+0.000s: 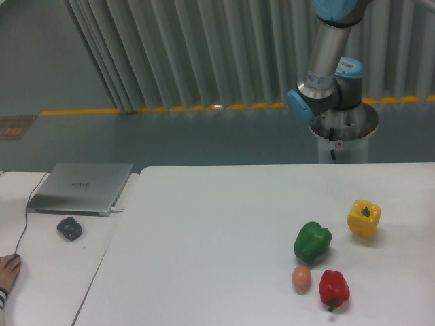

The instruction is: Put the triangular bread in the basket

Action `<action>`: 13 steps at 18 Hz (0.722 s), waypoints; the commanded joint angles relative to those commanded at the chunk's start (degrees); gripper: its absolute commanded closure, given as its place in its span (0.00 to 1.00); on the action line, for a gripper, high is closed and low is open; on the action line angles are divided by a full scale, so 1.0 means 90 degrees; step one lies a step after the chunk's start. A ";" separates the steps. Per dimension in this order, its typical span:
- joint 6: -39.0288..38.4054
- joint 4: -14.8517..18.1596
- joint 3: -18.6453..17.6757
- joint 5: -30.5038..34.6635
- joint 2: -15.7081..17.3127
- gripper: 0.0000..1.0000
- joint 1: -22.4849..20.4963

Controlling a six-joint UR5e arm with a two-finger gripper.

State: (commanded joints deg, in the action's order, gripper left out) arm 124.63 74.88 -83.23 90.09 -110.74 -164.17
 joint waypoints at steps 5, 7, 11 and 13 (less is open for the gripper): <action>-0.0146 -0.0029 -0.0108 -0.0253 0.0059 0.00 -0.0010; -0.0224 -0.0029 -0.0108 -0.0225 0.0068 0.00 0.0019; -0.0215 -0.0020 -0.0108 -0.0196 0.0127 0.00 0.0077; -0.0214 -0.0010 -0.0108 -0.0186 0.0146 0.00 0.0107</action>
State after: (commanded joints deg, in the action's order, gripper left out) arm 122.70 74.79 -84.20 88.42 -109.42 -163.21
